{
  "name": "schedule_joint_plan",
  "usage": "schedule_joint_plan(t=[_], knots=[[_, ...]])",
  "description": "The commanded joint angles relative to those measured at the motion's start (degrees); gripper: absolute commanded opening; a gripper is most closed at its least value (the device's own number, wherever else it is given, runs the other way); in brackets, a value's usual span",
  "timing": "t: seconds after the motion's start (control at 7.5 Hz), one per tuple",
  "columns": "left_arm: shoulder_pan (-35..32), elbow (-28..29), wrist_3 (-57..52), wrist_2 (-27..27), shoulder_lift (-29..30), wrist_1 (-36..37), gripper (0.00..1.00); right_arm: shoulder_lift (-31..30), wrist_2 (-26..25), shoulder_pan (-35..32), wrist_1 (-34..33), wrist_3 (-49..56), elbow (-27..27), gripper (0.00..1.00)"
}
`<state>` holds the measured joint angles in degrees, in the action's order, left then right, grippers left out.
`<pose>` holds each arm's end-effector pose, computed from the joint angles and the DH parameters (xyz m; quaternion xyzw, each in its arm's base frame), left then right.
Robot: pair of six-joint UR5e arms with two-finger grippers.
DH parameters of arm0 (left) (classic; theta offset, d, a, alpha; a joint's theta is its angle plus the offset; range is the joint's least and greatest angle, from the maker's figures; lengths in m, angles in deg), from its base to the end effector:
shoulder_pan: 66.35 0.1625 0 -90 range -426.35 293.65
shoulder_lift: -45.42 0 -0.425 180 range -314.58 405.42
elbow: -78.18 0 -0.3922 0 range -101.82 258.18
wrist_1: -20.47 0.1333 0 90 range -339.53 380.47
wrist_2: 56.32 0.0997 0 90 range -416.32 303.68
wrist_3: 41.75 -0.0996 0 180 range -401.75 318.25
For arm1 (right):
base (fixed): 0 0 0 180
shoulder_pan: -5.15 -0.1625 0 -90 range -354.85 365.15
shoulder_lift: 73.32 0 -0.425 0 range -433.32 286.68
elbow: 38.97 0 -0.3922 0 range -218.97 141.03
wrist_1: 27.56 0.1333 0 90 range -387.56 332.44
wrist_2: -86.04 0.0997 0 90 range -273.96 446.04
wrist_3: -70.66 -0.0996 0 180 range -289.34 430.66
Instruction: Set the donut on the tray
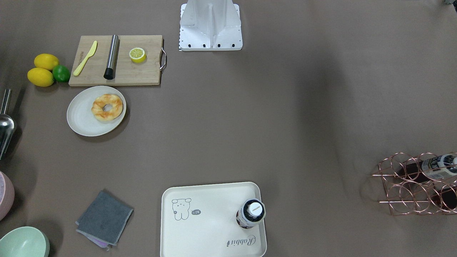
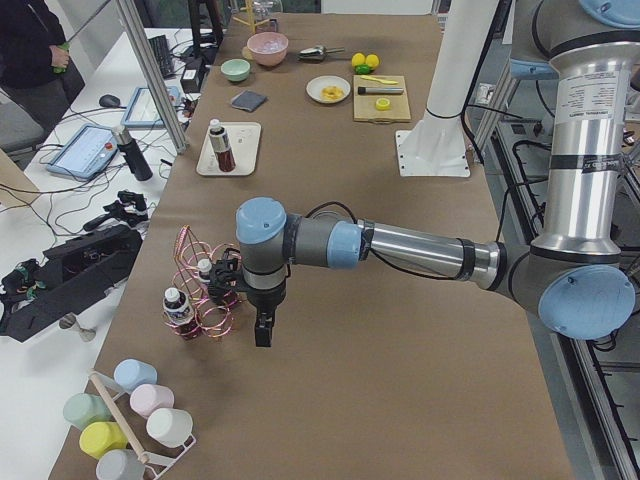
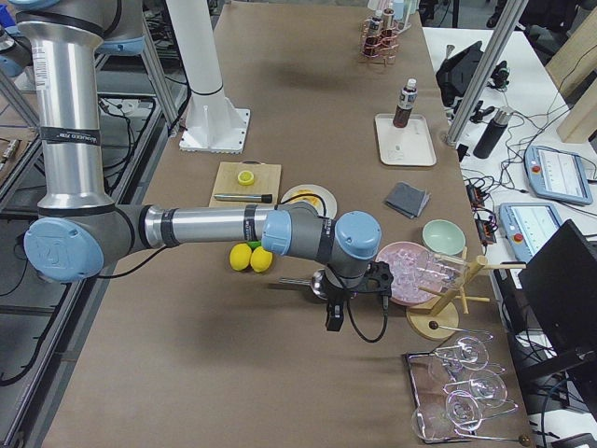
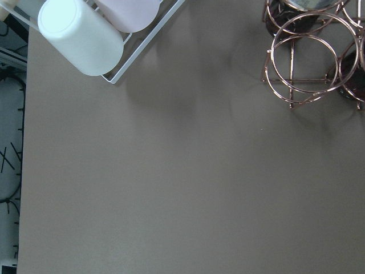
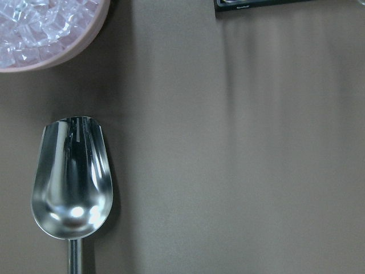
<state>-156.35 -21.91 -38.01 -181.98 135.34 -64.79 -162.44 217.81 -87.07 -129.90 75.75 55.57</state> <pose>-0.0752 -0.4923 0.5908 0.0338 0.3071 -0.0170 0.9509 0.0858 -0.4840 0.6362 -0.0336 -0.3587 -0.0018 0.9328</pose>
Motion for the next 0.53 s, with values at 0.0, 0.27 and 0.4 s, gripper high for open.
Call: schedule_joint_plan(t=[0.0,0.27,0.4], knots=[[0.00,-0.19,-0.13,-5.03,-0.18,-0.08,0.98,-0.09,0.07,-0.59,0.03,0.00,0.03,1.00],[0.00,-0.10,-0.13,-5.12,-0.09,0.01,0.98,-0.09,0.07,-0.94,-0.06,0.00,0.03,1.00],[0.00,-0.19,-0.13,-5.12,-0.18,0.09,0.98,-0.17,0.07,-0.94,-0.06,0.00,-0.05,1.00]])
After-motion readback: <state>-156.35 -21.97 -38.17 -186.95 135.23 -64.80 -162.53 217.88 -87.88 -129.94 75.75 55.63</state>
